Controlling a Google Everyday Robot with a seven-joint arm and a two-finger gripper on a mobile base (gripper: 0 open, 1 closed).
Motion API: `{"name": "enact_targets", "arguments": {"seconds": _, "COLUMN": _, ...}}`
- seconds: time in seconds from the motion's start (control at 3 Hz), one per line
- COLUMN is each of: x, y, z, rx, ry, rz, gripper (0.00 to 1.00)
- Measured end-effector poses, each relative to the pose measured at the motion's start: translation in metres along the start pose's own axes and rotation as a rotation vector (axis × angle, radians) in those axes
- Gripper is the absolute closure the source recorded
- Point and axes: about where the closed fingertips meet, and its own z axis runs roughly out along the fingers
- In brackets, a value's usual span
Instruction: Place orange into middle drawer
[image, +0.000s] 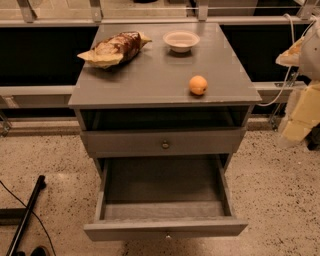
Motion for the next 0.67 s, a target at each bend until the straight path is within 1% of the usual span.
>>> {"name": "enact_targets", "arguments": {"seconds": 0.33, "x": 0.0000, "y": 0.0000, "z": 0.0000, "rx": 0.000, "ry": 0.000, "rz": 0.000, "gripper": 0.00}}
{"name": "enact_targets", "arguments": {"seconds": 0.67, "x": -0.0065, "y": -0.0028, "z": 0.0006, "rx": -0.004, "ry": -0.041, "rz": -0.014, "gripper": 0.00}}
